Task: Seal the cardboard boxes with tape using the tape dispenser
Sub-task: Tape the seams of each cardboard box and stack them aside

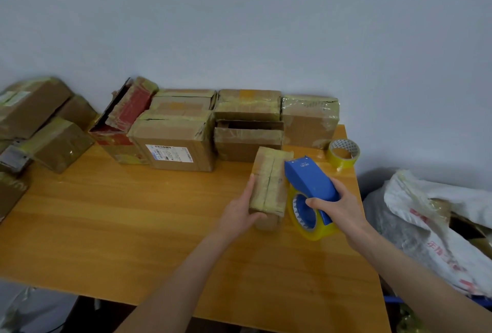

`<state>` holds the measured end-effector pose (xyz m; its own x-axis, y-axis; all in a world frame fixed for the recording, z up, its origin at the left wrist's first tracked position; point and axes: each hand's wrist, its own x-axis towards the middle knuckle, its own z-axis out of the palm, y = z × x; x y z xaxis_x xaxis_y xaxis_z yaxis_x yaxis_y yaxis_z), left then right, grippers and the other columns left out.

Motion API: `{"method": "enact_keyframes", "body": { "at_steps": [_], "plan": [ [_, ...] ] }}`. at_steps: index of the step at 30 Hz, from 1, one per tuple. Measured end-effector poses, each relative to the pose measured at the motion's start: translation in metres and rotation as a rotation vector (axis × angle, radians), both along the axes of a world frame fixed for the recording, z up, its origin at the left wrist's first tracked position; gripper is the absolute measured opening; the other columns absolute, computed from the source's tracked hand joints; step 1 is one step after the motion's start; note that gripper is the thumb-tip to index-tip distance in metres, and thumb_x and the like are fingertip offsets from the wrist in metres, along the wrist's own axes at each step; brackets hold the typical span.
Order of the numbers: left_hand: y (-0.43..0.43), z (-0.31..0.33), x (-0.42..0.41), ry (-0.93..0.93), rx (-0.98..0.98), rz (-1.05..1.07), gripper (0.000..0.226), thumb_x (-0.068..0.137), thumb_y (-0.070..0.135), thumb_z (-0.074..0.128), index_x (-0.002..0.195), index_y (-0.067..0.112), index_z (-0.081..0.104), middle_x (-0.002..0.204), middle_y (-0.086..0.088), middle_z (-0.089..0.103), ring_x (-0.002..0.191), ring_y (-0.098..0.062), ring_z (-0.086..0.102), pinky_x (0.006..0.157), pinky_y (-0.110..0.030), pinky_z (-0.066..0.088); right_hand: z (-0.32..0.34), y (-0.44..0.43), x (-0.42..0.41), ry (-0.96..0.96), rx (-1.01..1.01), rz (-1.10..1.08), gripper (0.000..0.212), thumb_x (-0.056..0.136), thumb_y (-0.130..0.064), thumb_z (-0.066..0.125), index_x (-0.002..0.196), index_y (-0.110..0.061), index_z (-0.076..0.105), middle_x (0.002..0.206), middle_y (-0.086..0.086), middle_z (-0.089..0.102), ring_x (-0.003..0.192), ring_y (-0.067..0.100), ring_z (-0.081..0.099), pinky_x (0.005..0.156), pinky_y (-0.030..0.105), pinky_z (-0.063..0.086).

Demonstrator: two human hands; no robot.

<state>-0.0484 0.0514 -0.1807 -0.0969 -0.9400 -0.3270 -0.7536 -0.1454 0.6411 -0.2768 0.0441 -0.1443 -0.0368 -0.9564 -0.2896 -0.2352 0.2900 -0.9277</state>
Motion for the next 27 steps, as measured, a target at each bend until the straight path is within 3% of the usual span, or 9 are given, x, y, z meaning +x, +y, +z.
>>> {"method": "enact_keyframes", "body": {
  "at_steps": [4,10,16,21,24,27],
  "plan": [
    [0.004,0.003,0.001,0.032,0.025,0.071,0.099,0.089,0.033,0.066,0.153,0.022,-0.010,0.146,-0.005,0.044,0.124,-0.017,0.049,0.097,-0.024,0.040,0.002,-0.002,-0.008,0.002,0.001,0.014,0.062,0.075,-0.016,0.080,0.129,-0.028,0.051,0.114,-0.005,0.057,0.102,0.014,0.058,0.070,0.025,0.050],
    [0.014,-0.003,-0.003,-0.029,-0.041,0.146,0.094,0.089,0.037,0.064,0.153,0.022,-0.003,0.131,-0.005,0.055,0.110,-0.015,0.056,0.092,-0.027,0.047,0.009,-0.001,-0.007,0.022,0.026,0.059,0.060,0.075,-0.014,0.080,0.123,-0.027,0.047,0.111,-0.007,0.055,0.099,0.013,0.058,0.069,0.023,0.050],
    [0.020,-0.011,0.002,-0.055,-0.080,0.202,0.096,0.088,0.040,0.065,0.153,0.022,-0.003,0.121,-0.006,0.060,0.105,-0.018,0.058,0.092,-0.036,0.051,0.024,-0.004,-0.018,0.047,0.044,0.181,0.055,0.071,-0.011,0.082,0.119,-0.023,0.056,0.108,-0.002,0.060,0.096,0.015,0.061,0.070,0.023,0.049],
    [0.020,-0.006,0.005,-0.038,-0.058,0.199,0.095,0.088,0.037,0.066,0.153,0.023,-0.003,0.131,-0.006,0.055,0.116,-0.018,0.054,0.098,-0.031,0.046,0.041,-0.005,-0.028,-0.004,0.049,0.226,0.076,0.043,-0.033,0.079,0.116,-0.028,0.060,0.107,-0.002,0.065,0.092,0.013,0.066,0.070,0.021,0.048],
    [0.019,-0.004,0.008,-0.040,-0.019,0.151,0.100,0.087,0.038,0.067,0.153,0.025,-0.007,0.136,-0.007,0.052,0.119,-0.020,0.053,0.102,-0.037,0.045,0.052,-0.005,-0.033,-0.036,0.045,0.267,0.072,0.047,-0.026,0.079,0.116,-0.030,0.059,0.110,-0.001,0.065,0.090,0.012,0.067,0.070,0.021,0.050],
    [0.018,0.005,0.010,-0.013,0.091,0.121,0.110,0.083,0.044,0.070,0.153,0.024,-0.012,0.150,-0.005,0.038,0.132,-0.022,0.043,0.107,-0.038,0.039,0.058,-0.003,-0.037,-0.041,0.041,0.312,0.067,0.052,-0.021,0.077,0.116,-0.032,0.060,0.109,-0.002,0.065,0.090,0.010,0.068,0.070,0.021,0.051]
  ]
}}
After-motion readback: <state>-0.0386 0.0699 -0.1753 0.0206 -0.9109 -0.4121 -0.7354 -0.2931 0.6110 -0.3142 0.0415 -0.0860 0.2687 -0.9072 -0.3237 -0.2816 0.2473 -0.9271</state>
